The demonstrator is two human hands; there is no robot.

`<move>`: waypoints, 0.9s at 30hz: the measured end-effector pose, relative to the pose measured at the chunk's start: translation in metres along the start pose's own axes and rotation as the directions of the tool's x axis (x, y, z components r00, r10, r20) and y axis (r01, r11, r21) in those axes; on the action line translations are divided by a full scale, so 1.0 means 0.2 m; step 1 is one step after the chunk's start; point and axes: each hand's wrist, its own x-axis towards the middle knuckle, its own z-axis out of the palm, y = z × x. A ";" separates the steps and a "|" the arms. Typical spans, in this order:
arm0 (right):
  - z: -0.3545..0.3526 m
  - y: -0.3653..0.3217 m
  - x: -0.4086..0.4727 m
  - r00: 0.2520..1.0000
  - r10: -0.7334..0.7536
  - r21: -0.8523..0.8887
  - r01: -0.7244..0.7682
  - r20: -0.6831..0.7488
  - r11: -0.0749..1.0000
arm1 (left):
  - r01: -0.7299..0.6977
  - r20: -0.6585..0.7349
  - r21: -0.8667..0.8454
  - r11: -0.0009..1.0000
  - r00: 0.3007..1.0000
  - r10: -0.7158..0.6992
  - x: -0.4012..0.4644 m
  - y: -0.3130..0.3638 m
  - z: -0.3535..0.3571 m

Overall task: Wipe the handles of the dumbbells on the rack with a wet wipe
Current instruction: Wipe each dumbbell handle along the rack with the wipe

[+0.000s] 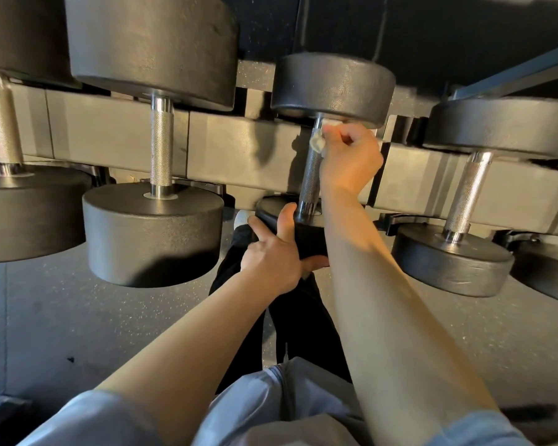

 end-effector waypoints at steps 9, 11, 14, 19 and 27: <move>0.01 -0.04 -0.01 0.895 0.411 0.398 -0.446 0.175 0.802 | 0.012 -0.076 -0.416 0.909 0.996 -0.048 -0.02 -0.04 0.02; 0.01 -0.01 -0.02 0.957 0.263 0.315 -0.287 0.119 0.905 | 0.039 -0.052 -0.589 0.807 0.995 -0.087 0.01 -0.04 0.00; 0.05 0.00 -0.03 0.990 0.137 0.152 -0.141 0.039 0.978 | 0.091 0.026 -0.698 0.710 0.995 -0.101 0.05 -0.02 -0.02; 0.18 -0.07 -0.01 0.910 0.408 0.275 -0.376 -0.070 0.885 | 0.102 0.023 -0.690 0.717 0.993 -0.119 0.08 -0.03 0.01; 0.19 -0.15 0.06 0.835 0.528 -0.009 -0.533 0.154 0.846 | 0.096 0.077 -0.652 0.752 0.995 -0.060 0.08 -0.06 -0.01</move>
